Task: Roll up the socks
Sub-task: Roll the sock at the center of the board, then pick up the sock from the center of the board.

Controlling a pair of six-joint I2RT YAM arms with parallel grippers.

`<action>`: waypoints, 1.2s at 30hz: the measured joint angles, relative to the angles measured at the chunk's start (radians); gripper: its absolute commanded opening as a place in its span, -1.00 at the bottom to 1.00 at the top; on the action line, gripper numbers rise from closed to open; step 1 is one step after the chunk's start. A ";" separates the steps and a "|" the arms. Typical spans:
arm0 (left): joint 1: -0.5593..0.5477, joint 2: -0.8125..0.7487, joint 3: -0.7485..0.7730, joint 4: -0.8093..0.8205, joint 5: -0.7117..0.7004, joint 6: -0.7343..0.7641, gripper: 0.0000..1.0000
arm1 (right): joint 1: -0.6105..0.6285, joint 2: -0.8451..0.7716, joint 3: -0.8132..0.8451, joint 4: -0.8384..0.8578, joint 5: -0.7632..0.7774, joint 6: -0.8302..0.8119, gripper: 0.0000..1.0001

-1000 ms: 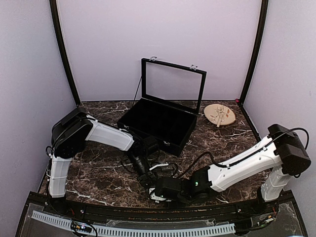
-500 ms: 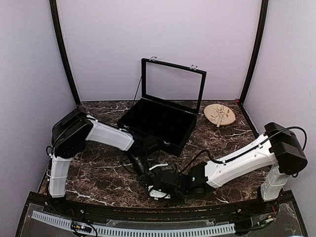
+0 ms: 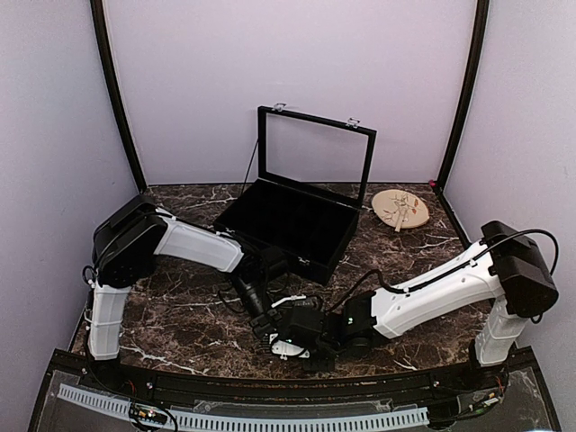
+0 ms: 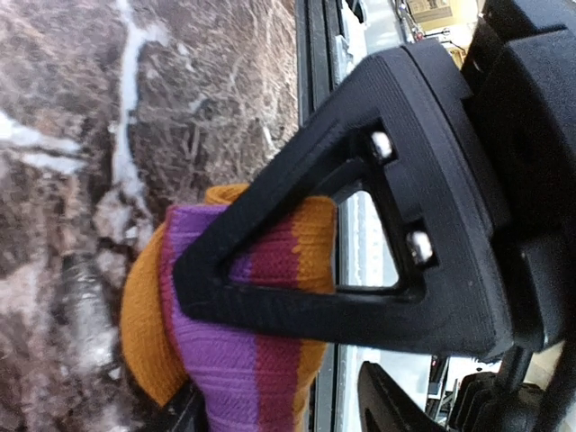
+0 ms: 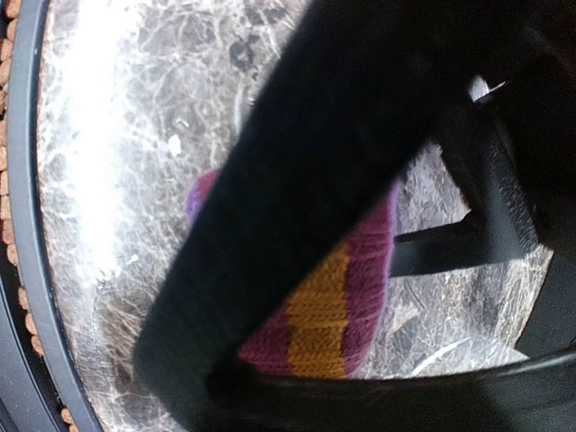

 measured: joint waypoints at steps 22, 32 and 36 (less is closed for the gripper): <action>0.104 -0.067 -0.019 0.064 -0.180 -0.057 0.15 | -0.016 -0.049 -0.051 0.021 -0.030 0.094 -0.97; 0.192 -0.172 -0.095 0.129 -0.365 -0.109 0.15 | -0.026 -0.112 -0.097 0.010 -0.041 0.199 -1.00; 0.203 -0.245 -0.163 0.162 -0.466 -0.145 0.16 | -0.061 -0.151 -0.094 0.006 -0.039 0.256 -1.00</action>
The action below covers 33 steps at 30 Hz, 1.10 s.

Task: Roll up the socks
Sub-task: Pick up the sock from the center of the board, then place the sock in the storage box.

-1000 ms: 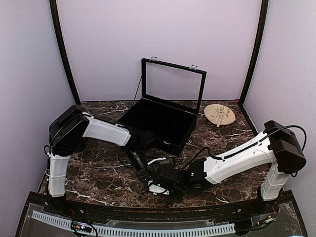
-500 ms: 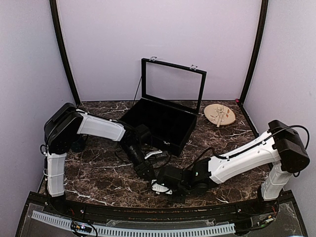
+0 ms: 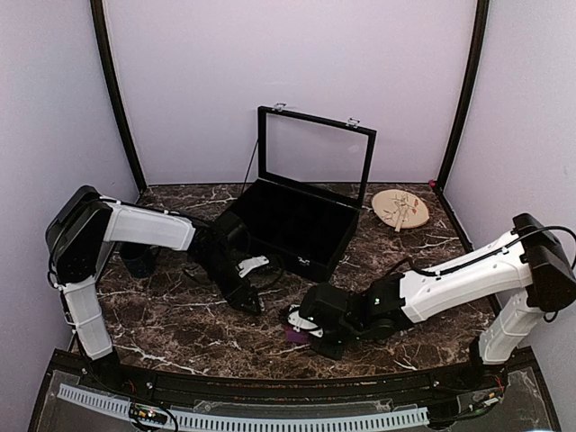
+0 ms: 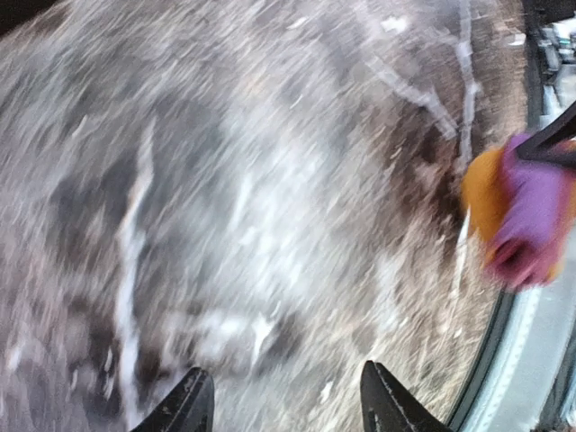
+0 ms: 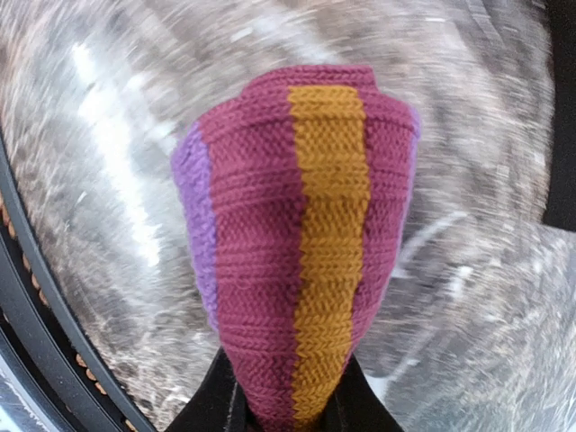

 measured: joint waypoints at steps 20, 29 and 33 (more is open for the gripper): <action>0.061 -0.462 -0.177 0.156 -0.427 -0.155 0.16 | -0.316 0.163 0.667 -0.235 0.142 0.059 -1.00; 0.061 -0.482 -0.218 0.217 -0.484 -0.173 0.17 | -0.422 0.323 0.734 -0.378 0.145 0.054 -1.00; 0.061 -0.483 -0.219 0.235 -0.484 -0.173 0.18 | -0.446 0.381 0.791 -0.439 0.136 0.055 -1.00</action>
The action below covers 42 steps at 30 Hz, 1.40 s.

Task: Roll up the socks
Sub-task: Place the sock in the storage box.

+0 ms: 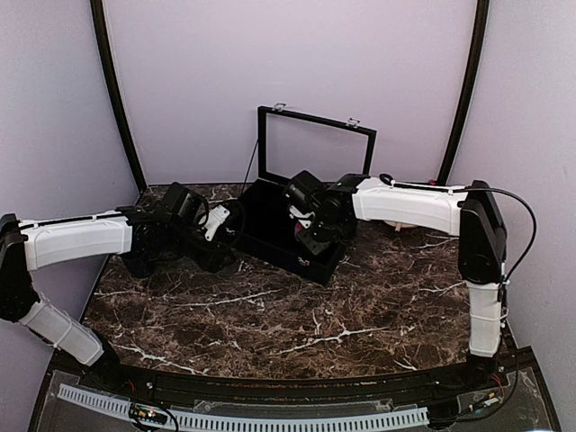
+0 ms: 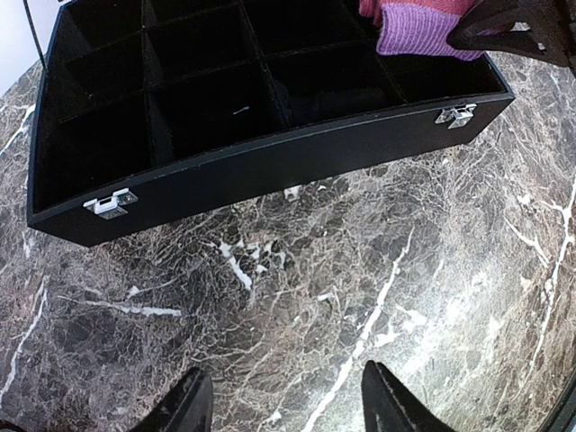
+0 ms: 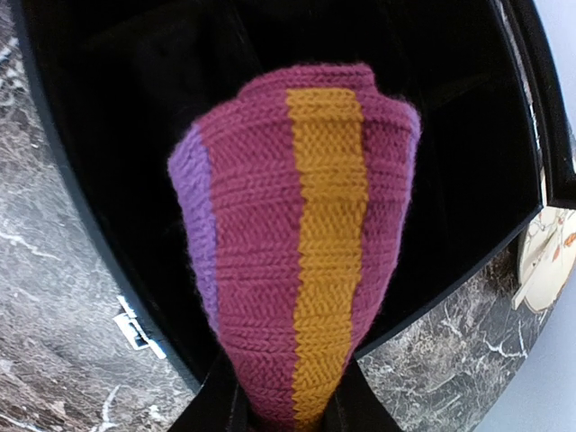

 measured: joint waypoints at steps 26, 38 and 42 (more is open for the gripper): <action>0.000 -0.045 -0.032 0.028 0.020 0.000 0.18 | -0.053 0.142 0.181 -0.295 -0.145 0.039 -1.00; 0.000 -0.050 -0.049 0.043 0.031 0.000 0.18 | -0.083 0.225 0.233 -0.313 -0.205 0.067 -1.00; 0.000 -0.055 -0.050 0.044 0.031 0.000 0.18 | -0.087 0.249 0.250 -0.312 -0.220 0.070 -1.00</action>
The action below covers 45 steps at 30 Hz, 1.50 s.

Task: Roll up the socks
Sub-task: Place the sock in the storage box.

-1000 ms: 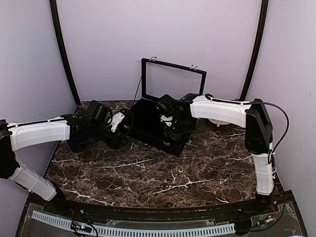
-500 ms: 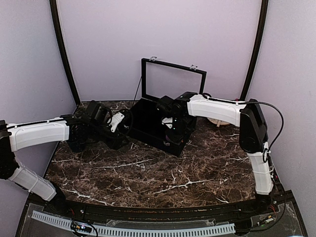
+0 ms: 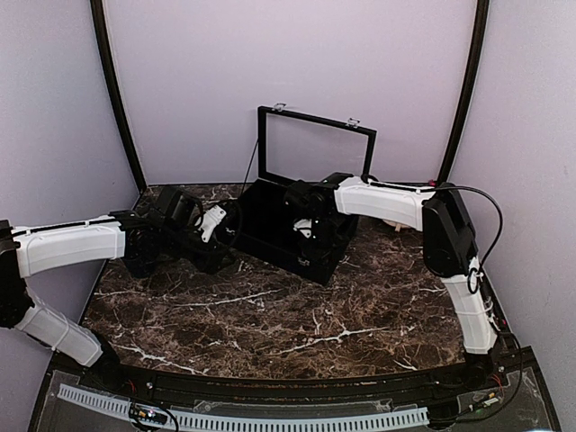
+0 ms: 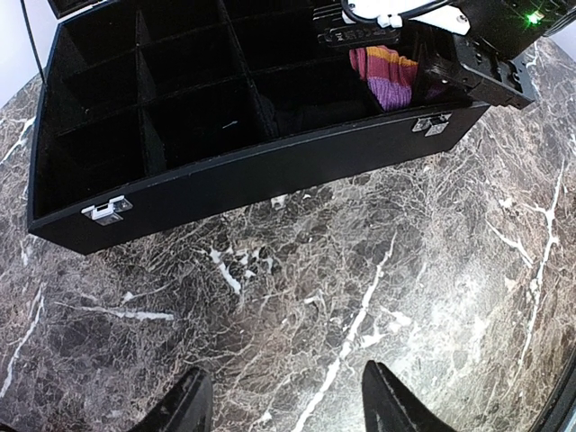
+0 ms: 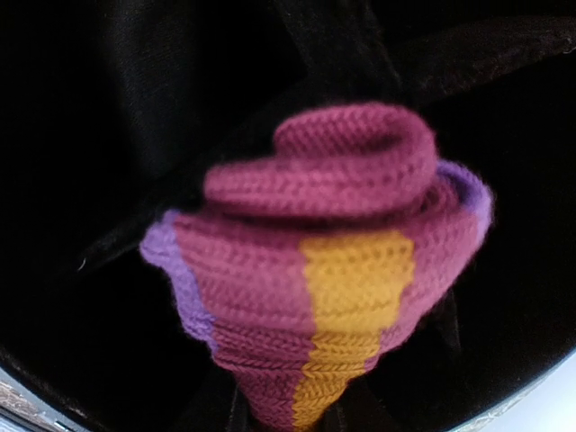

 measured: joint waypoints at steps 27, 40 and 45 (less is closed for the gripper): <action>0.000 -0.002 -0.001 0.001 0.021 0.000 0.18 | -0.021 -0.040 -0.074 0.092 -0.025 0.012 -0.28; 0.000 0.000 -0.001 0.001 0.030 0.000 0.18 | -0.028 -0.078 -0.091 0.089 -0.048 0.047 -0.24; 0.000 0.008 -0.001 0.002 0.039 0.000 0.18 | -0.029 -0.096 -0.092 0.072 -0.048 0.055 -0.17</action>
